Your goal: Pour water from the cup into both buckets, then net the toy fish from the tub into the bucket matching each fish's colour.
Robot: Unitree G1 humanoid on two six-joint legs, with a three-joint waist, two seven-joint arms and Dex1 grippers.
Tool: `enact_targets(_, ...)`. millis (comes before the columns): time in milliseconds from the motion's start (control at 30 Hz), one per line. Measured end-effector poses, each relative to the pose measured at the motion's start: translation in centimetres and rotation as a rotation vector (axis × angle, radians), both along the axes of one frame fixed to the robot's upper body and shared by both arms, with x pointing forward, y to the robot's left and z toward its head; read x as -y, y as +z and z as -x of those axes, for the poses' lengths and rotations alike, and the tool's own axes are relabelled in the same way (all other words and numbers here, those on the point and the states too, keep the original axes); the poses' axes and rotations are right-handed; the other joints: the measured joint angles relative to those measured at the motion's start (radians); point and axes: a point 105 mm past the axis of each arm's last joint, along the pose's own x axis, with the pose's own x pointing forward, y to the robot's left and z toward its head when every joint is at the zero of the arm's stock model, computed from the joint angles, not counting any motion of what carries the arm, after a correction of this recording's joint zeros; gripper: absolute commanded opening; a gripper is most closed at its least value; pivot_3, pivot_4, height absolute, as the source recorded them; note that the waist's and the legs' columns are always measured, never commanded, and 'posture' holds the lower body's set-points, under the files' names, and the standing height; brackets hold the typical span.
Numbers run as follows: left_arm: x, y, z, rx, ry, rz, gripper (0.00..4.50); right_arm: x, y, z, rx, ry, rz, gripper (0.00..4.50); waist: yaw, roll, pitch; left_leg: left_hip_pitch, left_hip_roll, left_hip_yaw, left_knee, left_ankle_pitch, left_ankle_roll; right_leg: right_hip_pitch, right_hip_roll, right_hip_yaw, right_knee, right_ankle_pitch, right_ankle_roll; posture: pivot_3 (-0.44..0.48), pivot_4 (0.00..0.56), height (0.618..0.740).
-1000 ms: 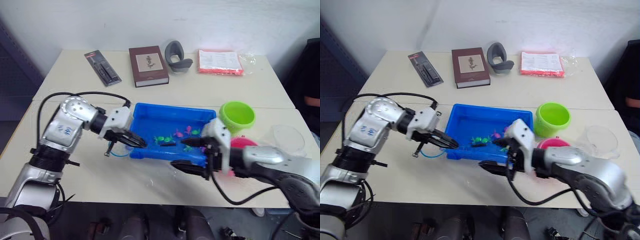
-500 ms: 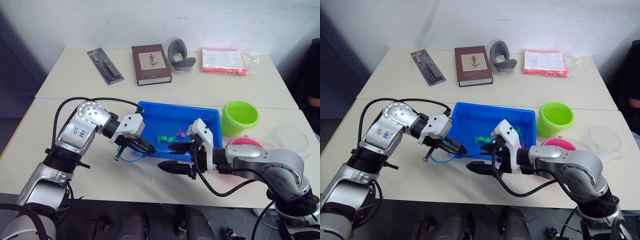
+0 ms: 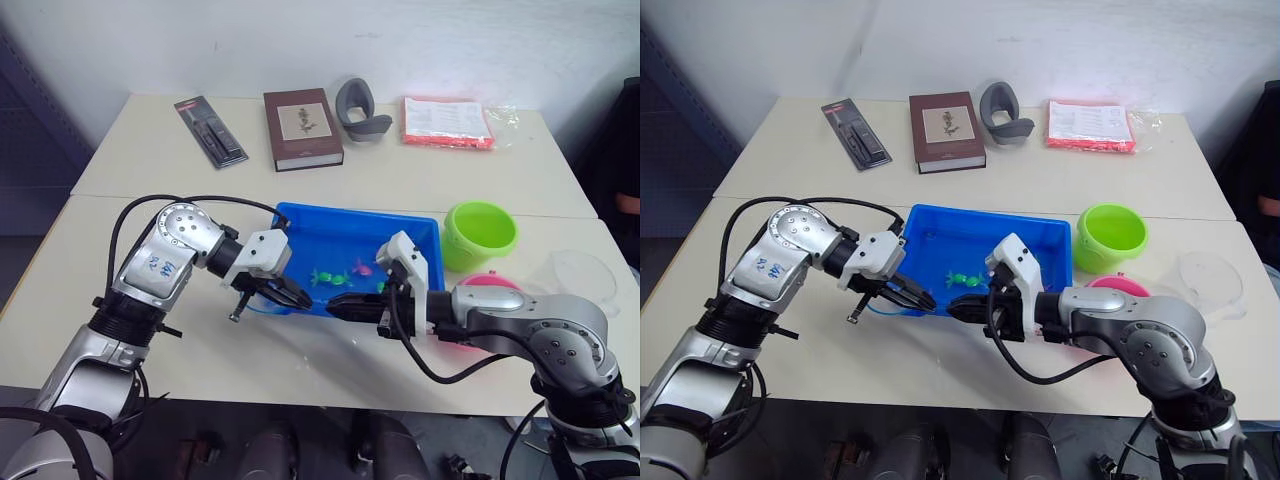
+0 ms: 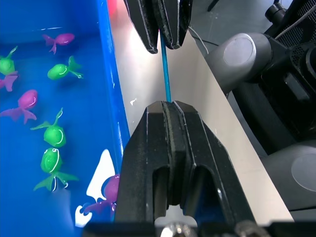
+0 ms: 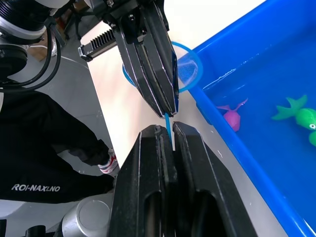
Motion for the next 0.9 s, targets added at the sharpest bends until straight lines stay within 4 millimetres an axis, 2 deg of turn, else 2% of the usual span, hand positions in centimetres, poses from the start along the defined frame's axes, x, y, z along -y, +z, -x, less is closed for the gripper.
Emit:
enact_targets(67, 0.1, 0.2, 0.0, -0.017, 0.002, 0.026, 0.91, 0.1, 0.0, 0.2, 0.003, 0.011, 0.004, 0.0, 0.0, 0.0, 0.0, 0.0, 0.0, 0.0, 0.0, 0.0, 0.0, 0.0, 0.0, 0.0, 0.0, 0.0, 0.0, 0.0, 0.15, 0.74)
enact_targets(167, 0.1, 1.4, -0.3, -0.008, 0.016, 0.116, 2.19, 0.1, 0.2, 1.0, 0.025, 0.034, -0.002, 0.0, 0.0, 0.0, 0.0, 0.0, 0.0, 0.0, 0.0, 0.0, 0.0, 0.0, 0.0, 0.0, 0.0, 0.0, 0.0, 0.0, 0.15, 0.74)
enact_targets(233, -0.6, 2.8, -1.4, 0.021, 0.093, 0.213, 3.13, 0.9, 0.5, 1.4, 0.064, 0.022, 0.001, 0.0, 0.001, 0.0, 0.0, 0.0, 0.0, 0.0, 0.0, 0.0, 0.0, 0.0, 0.0, 0.0, 0.0, 0.0, 0.0, 0.0, 0.15, 0.74)
enact_targets(333, -3.2, 4.6, -4.0, 0.041, 0.277, 0.337, 4.47, 3.0, 0.8, 1.7, 0.142, -0.045, 0.065, 0.0, 0.002, 0.0, 0.0, 0.0, 0.0, -0.001, 0.001, 0.0, 0.0, 0.0, 0.0, 0.0, 0.0, 0.0, 0.001, 0.0, 0.15, 0.74)
enact_targets(467, -6.7, 6.0, -5.7, 0.044, 0.425, 0.407, 4.47, 5.8, 1.5, 1.7, 0.275, -0.163, 0.151, 0.0, 0.002, 0.0, 0.0, 0.0, -0.001, 0.0, 0.0, 0.0, 0.0, 0.0, -0.001, 0.0, 0.0, 0.001, 0.001, 0.0, 0.15, 0.74)
enact_targets(500, -7.5, 5.7, -5.9, 0.031, 0.448, 0.407, 4.47, 6.9, 1.9, 1.5, 0.344, -0.208, 0.206, 0.0, 0.002, 0.0, 0.0, 0.0, -0.001, 0.0, 0.0, 0.0, 0.001, 0.0, -0.001, 0.0, 0.0, 0.001, 0.002, 0.0, 0.15, 0.74)
enact_targets(600, -8.1, 3.7, -5.4, -0.03, 0.453, 0.388, 4.47, 9.3, 2.5, 0.8, 0.472, -0.292, 0.345, 0.0, 0.002, -0.001, 0.0, 0.001, -0.001, 0.001, 0.0, 0.0, 0.001, 0.001, -0.001, 0.001, 0.0, 0.001, 0.002, 0.0, 0.15, 0.74)
enact_targets(700, -8.0, 1.0, -4.7, -0.11, 0.454, 0.373, 4.47, 11.4, 2.4, 0.3, 0.527, -0.346, 0.478, 0.0, 0.002, -0.002, 0.0, 0.001, -0.001, 0.001, 0.001, 0.0, 0.001, 0.001, 0.0, 0.001, 0.0, 0.001, 0.002, 0.0, 0.15, 0.74)
enact_targets(733, -7.3, 0.3, -4.4, -0.126, 0.436, 0.373, 4.47, 12.0, 2.5, 0.0, 0.533, -0.357, 0.523, 0.0, 0.001, -0.002, 0.0, 0.001, -0.001, 0.001, 0.001, 0.0, 0.001, 0.001, 0.0, 0.002, 0.0, 0.001, 0.002, 0.0, 0.15, 0.74)
enact_targets(833, -5.8, -0.4, -3.9, -0.134, 0.396, 0.379, 4.47, 12.7, 2.8, -0.5, 0.476, -0.389, 0.547, 0.0, 0.002, -0.003, 0.0, 0.001, 0.0, 0.0, 0.002, 0.0, 0.001, 0.001, 0.0, 0.002, 0.0, 0.001, 0.002, 0.0, 0.15, 0.74)
enact_targets(900, -4.9, -0.4, -3.7, -0.127, 0.378, 0.394, 4.47, 12.3, 2.6, -0.4, 0.363, -0.417, 0.455, 0.0, 0.002, -0.003, 0.0, 0.001, 0.0, 0.0, 0.002, 0.0, 0.001, 0.002, -0.001, 0.002, 0.0, 0.002, 0.002, 0.0, 0.15, 0.74)
